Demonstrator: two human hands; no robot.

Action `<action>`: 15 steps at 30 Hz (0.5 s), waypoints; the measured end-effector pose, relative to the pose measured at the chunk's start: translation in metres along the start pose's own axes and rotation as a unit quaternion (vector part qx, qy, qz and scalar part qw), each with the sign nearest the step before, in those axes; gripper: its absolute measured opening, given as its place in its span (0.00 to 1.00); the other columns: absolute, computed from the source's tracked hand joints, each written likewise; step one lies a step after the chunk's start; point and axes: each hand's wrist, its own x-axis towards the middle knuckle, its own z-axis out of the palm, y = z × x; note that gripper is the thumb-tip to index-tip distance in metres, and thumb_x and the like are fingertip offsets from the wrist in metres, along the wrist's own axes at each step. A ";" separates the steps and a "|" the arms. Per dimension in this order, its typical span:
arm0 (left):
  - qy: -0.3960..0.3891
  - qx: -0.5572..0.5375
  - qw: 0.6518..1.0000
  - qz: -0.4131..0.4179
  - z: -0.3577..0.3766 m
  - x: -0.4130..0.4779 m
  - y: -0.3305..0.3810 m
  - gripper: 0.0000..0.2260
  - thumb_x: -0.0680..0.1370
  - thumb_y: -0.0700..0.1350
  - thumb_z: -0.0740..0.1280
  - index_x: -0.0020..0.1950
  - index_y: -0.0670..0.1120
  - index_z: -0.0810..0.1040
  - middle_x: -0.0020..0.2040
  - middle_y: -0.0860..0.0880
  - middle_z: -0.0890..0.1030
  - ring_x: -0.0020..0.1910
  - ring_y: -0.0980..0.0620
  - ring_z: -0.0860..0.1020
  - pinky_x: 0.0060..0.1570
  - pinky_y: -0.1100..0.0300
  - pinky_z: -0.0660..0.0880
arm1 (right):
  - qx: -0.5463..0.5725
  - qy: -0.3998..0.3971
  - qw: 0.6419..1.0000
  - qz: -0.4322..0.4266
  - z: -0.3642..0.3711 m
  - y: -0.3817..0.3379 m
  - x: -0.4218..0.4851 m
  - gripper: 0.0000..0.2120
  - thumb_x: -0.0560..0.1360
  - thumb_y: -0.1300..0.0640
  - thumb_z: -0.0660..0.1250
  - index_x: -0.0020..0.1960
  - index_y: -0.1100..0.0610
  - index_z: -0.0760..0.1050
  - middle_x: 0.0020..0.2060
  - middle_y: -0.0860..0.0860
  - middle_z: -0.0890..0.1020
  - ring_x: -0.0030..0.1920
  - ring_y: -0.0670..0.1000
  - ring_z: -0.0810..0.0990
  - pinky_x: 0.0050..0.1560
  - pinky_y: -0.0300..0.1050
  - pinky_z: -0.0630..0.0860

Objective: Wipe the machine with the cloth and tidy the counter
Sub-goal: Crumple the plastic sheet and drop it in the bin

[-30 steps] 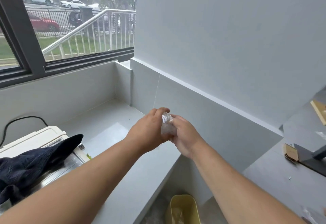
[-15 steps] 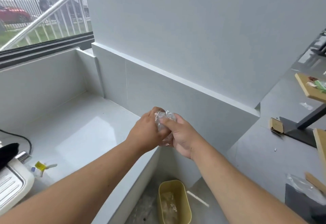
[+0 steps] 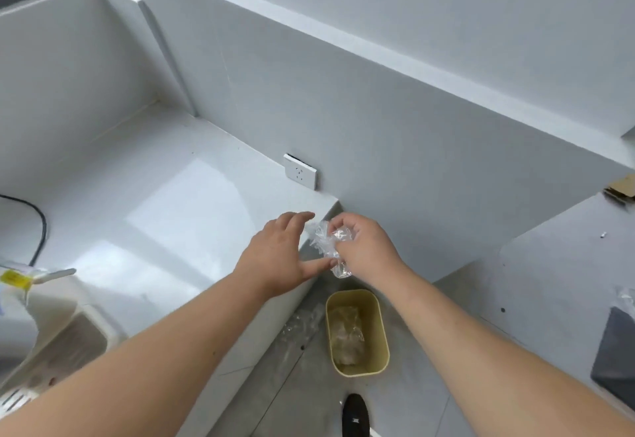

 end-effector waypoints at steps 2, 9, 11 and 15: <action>0.011 0.039 0.999 -0.003 0.016 0.006 -0.014 0.41 0.72 0.75 0.65 0.80 0.55 0.62 0.79 0.52 0.67 0.76 0.48 0.66 0.73 0.48 0.67 | -0.009 0.002 1.000 0.004 0.007 0.020 0.004 0.19 0.74 0.67 0.66 0.43 0.42 0.81 0.56 0.42 0.80 0.51 0.46 0.79 0.41 0.38 0.78; 0.021 0.124 0.992 -0.031 0.062 0.030 -0.056 0.35 0.77 0.66 0.63 0.81 0.53 0.62 0.85 0.48 0.56 0.84 0.44 0.52 0.81 0.41 0.50 | -0.136 -0.015 0.990 0.041 0.022 0.083 0.013 0.18 0.74 0.58 0.67 0.64 0.47 0.77 0.64 0.47 0.68 0.52 0.54 0.79 0.55 0.48 0.78; 0.013 0.134 0.991 -0.019 0.073 0.036 -0.066 0.36 0.76 0.68 0.59 0.81 0.54 0.60 0.85 0.48 0.54 0.84 0.44 0.50 0.81 0.39 0.49 | -0.159 -0.045 0.984 0.070 0.025 0.102 0.014 0.23 0.73 0.54 0.67 0.68 0.47 0.74 0.66 0.46 0.66 0.53 0.55 0.80 0.57 0.50 0.78; 0.006 0.160 0.987 0.004 0.098 0.034 -0.084 0.39 0.75 0.71 0.57 0.83 0.55 0.56 0.86 0.49 0.51 0.84 0.44 0.47 0.80 0.36 0.47 | -0.192 -0.079 0.973 0.099 0.042 0.147 0.019 0.23 0.73 0.50 0.67 0.68 0.43 0.73 0.67 0.46 0.67 0.52 0.56 0.81 0.56 0.53 0.80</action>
